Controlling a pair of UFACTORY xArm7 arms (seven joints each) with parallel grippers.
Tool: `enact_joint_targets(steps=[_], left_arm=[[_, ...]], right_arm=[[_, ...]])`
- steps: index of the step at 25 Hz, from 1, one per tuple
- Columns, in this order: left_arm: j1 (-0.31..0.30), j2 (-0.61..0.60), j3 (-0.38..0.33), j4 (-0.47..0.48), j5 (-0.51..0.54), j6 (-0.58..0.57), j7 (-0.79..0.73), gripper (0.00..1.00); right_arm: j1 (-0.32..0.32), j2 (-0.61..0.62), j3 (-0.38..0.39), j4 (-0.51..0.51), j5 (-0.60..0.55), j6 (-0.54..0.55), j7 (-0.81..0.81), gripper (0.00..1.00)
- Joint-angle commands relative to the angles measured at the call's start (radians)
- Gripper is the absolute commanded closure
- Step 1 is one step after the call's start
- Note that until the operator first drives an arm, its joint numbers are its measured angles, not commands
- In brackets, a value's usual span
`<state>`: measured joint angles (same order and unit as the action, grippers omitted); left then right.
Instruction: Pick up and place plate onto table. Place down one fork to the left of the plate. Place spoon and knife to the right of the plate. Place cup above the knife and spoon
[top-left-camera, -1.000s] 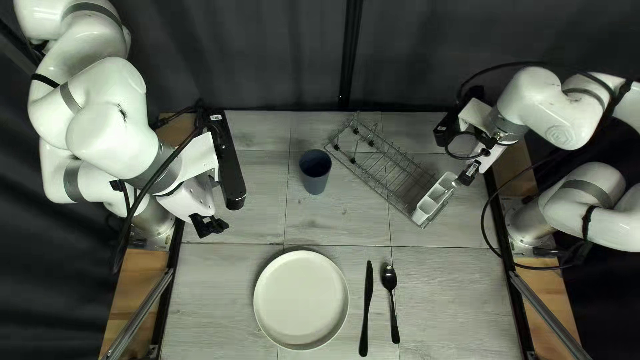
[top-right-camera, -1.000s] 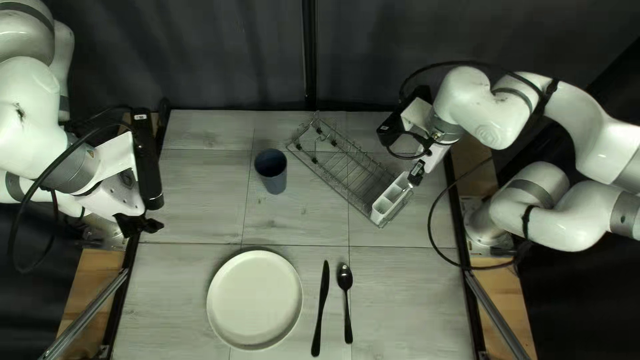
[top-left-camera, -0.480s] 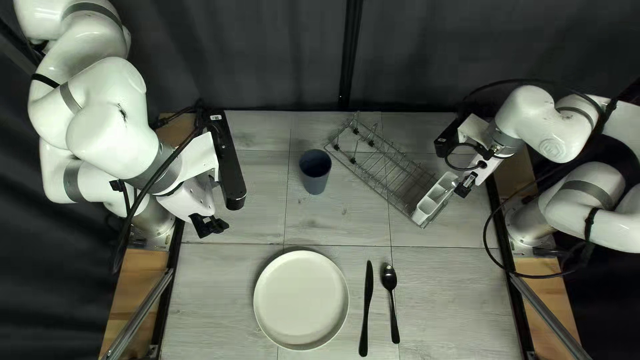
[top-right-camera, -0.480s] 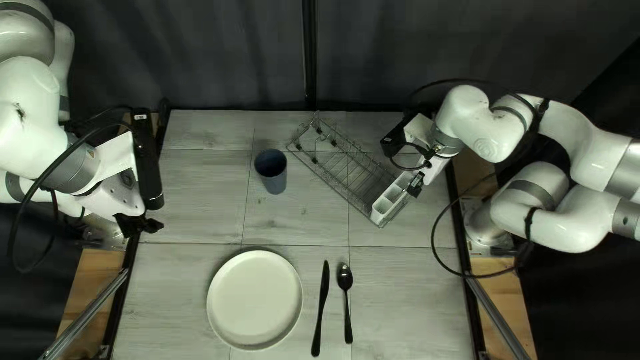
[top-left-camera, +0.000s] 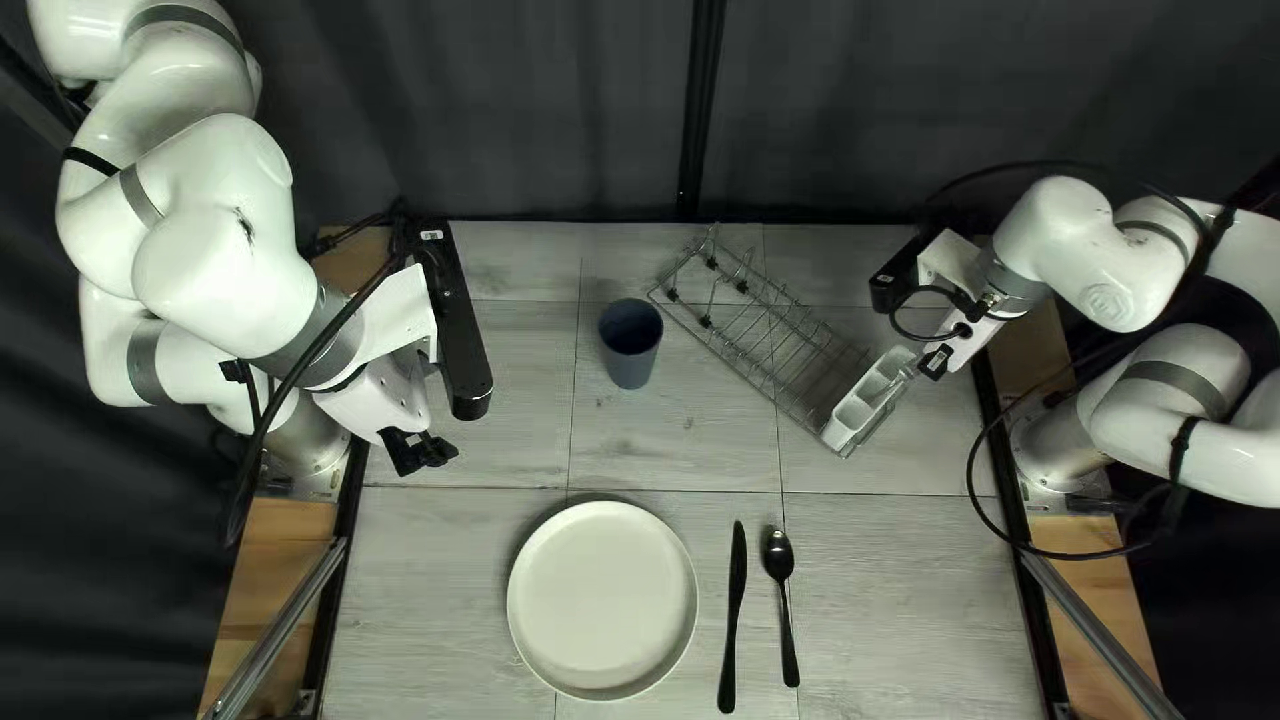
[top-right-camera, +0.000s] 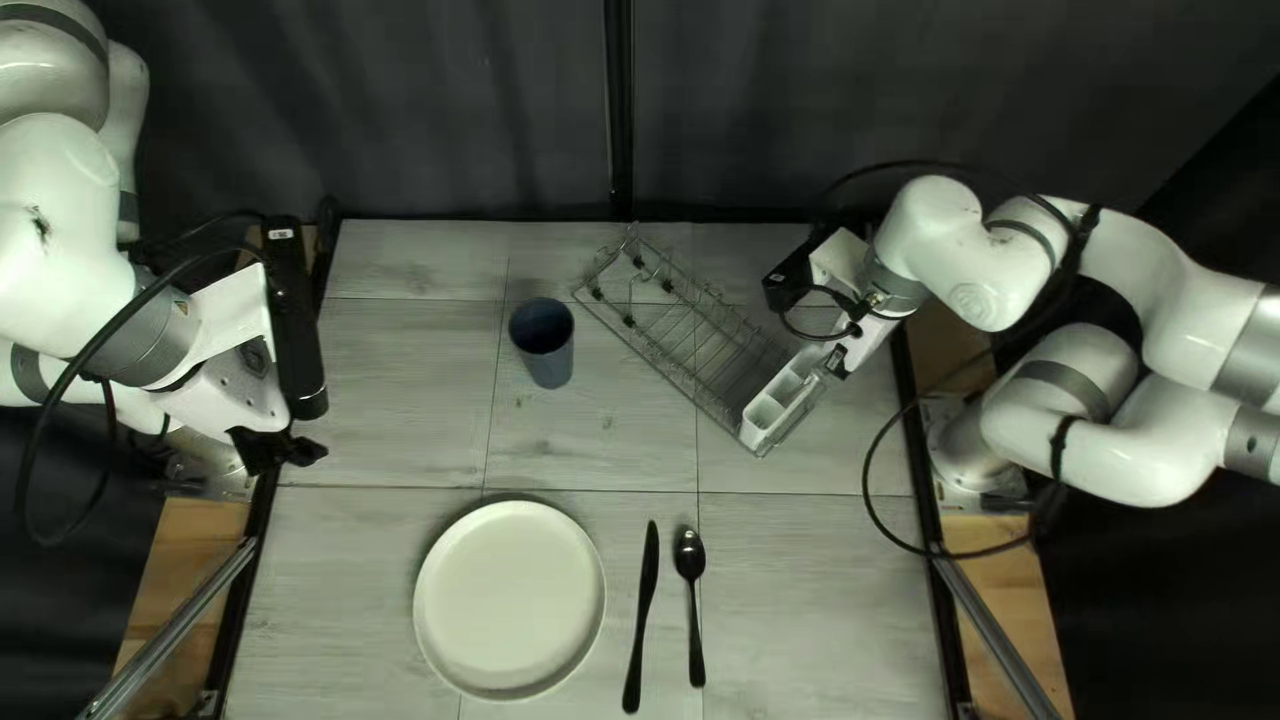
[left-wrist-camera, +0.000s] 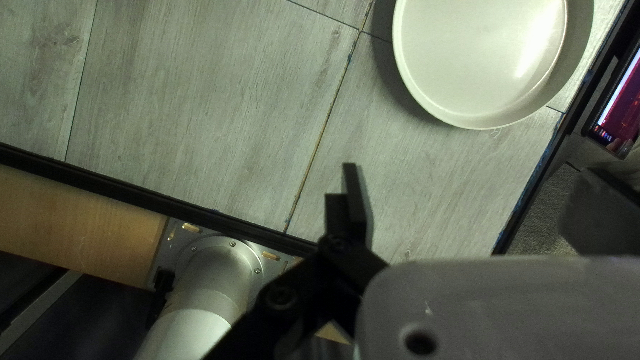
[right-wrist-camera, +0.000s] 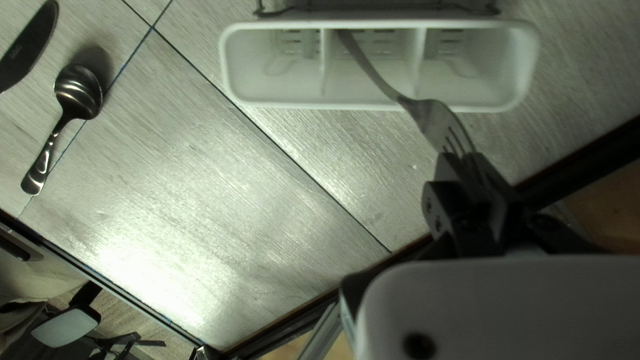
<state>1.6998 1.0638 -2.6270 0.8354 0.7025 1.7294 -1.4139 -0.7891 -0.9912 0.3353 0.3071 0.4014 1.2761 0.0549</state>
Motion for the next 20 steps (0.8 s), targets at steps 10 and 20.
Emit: enact_joint_targets(steps=[10, 20], left_arm=[[0.000, 0.000, 0.000, 0.000, 0.000, 0.000, 0.000, 0.00], [0.000, 0.000, 0.000, 0.000, 0.000, 0.000, 0.000, 0.00]], right_arm=[[-0.051, 0.079, -0.102, 0.434, -0.119, 0.339, 0.025, 1.00], [0.010, 0.245, -0.072, 0.505, 0.178, 0.234, 0.081, 1.00]])
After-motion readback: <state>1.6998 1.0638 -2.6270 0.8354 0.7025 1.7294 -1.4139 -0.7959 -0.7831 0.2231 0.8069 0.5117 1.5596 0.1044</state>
